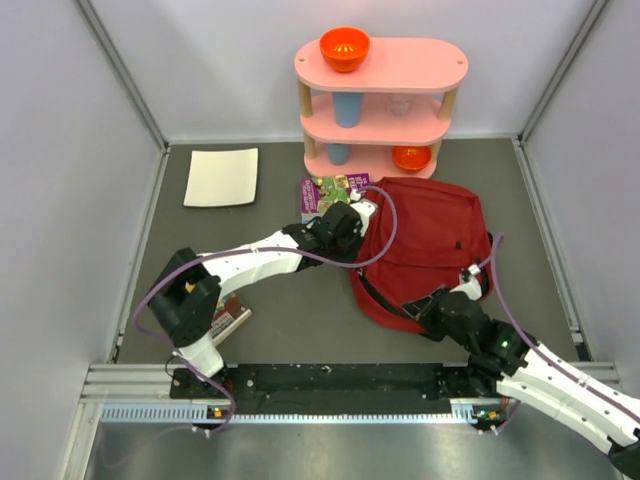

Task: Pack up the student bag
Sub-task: Unzip the student bag at the center of the board.

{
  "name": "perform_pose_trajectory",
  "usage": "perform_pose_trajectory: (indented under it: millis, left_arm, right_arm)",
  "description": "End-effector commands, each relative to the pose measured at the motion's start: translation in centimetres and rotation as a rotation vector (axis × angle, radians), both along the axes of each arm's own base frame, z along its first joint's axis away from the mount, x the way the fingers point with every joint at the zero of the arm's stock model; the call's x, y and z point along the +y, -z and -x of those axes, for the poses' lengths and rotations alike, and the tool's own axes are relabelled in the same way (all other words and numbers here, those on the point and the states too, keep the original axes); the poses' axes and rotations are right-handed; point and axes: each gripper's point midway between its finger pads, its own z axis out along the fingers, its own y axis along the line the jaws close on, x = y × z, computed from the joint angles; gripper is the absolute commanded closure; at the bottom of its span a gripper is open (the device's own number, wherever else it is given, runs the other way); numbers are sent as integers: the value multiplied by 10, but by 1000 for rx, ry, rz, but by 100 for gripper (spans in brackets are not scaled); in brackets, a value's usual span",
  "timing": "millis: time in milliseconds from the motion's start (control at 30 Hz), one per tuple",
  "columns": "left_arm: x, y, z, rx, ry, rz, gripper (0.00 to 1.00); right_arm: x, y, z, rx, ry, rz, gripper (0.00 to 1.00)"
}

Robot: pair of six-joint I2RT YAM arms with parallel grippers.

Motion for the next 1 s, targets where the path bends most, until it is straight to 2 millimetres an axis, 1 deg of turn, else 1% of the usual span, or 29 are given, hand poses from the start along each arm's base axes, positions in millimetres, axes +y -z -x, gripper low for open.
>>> perform_pose_trajectory:
  millis: [0,33,67,100,167,233,300,367,433,467,500,533,567,600,633,667,700,733,767,800,833,867,900,933,967]
  left_arm:
    - [1,-28,-43,-130,-81,38,100]
    - [1,-29,-45,-133,-86,46,100]
    - [1,-30,-49,-131,-98,55,100]
    - [4,-31,-54,-124,-107,64,100]
    - [5,-28,-63,-102,-122,69,100]
    - [11,-25,-72,-93,-140,65,100]
    - [13,-28,-77,-107,-140,68,100]
    - [9,-33,-76,-108,-119,75,100]
    - [8,-33,-71,-98,-95,79,100]
    - [5,-29,-64,-66,-67,92,100]
    - [8,-23,-58,-41,-64,78,98]
    - [8,-26,-54,-31,-61,87,95]
    - [11,-23,-47,-10,-60,93,86]
    - [11,-26,-45,-15,-62,105,75]
    - [14,-41,-42,-37,-62,130,64]
    - [17,-44,-40,-43,-67,135,60]
    - [21,-54,-41,-71,-82,140,53]
    - [26,-74,-39,-103,-92,165,38]
    - [30,-83,-38,-121,-105,171,32]
    - [36,-90,-39,-144,-123,172,27]
    - [45,-107,-38,-186,-153,180,19]
    - [51,-110,-37,-200,-171,175,15]
    - [57,-115,-37,-215,-192,176,13]
    - [67,-127,-35,-242,-217,186,9]
    - [74,-123,-31,-236,-228,176,3]
  right_arm:
    - [-10,12,5,6,-33,96,100]
    - [-9,9,4,-6,-45,99,100]
    - [-7,10,5,0,-56,104,100]
    - [-4,7,4,-7,-65,98,100]
    - [-1,8,5,-2,-92,112,100]
    - [4,6,3,-9,-107,108,100]
    - [9,6,3,-7,-124,105,100]
    - [14,2,0,-19,-128,91,100]
    - [16,-1,-3,-27,-127,89,100]
    - [16,-3,-4,-34,-123,86,100]
    - [19,-8,-7,-49,-125,71,100]
    - [23,-11,-8,-63,-139,66,100]
    - [31,-21,-10,-90,-154,28,100]
    - [36,-28,-12,-104,-164,6,100]
    - [41,-27,-13,-103,-185,13,100]
    - [53,-40,-15,-133,-217,-33,100]
    - [61,-48,-17,-144,-241,-46,100]
    - [69,-54,-18,-163,-274,-52,100]
    - [82,-51,-18,-143,-322,-53,100]
    - [93,-66,-20,-161,-351,-69,99]
    - [100,-69,-20,-170,-390,-56,95]
    - [108,-58,-19,-136,-430,-20,87]
    - [121,-78,-25,-181,-448,-37,80]
    - [130,-78,-18,-172,-501,-30,71]
    - [137,-81,-15,-166,-541,-35,60]
